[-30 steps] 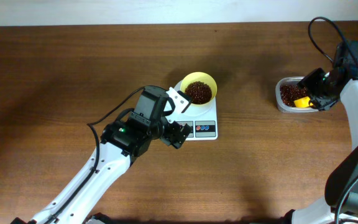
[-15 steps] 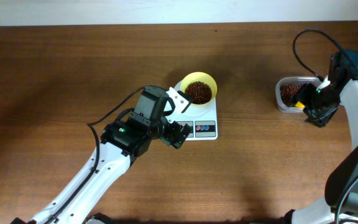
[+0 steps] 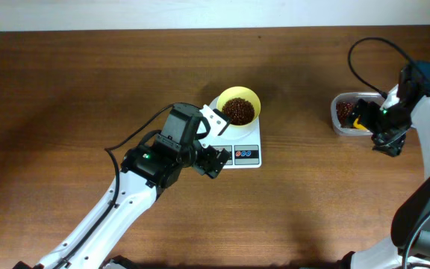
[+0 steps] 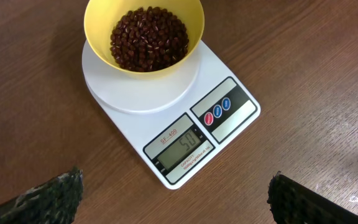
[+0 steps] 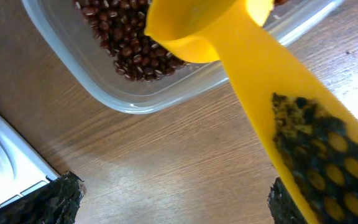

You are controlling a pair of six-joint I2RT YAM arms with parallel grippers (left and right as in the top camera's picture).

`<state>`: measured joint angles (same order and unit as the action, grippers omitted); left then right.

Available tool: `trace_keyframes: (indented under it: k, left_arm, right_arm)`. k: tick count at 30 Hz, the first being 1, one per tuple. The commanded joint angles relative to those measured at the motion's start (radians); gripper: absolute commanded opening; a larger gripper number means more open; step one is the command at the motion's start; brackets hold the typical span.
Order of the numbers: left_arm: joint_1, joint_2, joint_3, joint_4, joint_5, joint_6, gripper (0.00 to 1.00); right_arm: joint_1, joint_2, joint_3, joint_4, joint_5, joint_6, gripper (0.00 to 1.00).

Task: Scoop item into bowl and weigh 50g on scale
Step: 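Lower the scoop into the tub and lay it down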

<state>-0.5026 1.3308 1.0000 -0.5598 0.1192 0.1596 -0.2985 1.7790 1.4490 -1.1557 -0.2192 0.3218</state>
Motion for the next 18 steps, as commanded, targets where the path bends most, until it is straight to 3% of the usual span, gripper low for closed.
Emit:
trace_keyframes:
  k: [1, 18]
  left_arm:
    - [0.003, -0.018, 0.001, 0.002, 0.007, -0.012, 0.99]
    - [0.003, -0.018, 0.001, 0.002, 0.007, -0.012, 0.99]
  right_arm:
    - [-0.031, -0.024, 0.066, -0.009, -0.006, -0.017, 0.99]
    - [-0.031, -0.034, 0.095, -0.133, -0.005, -0.031, 0.99]
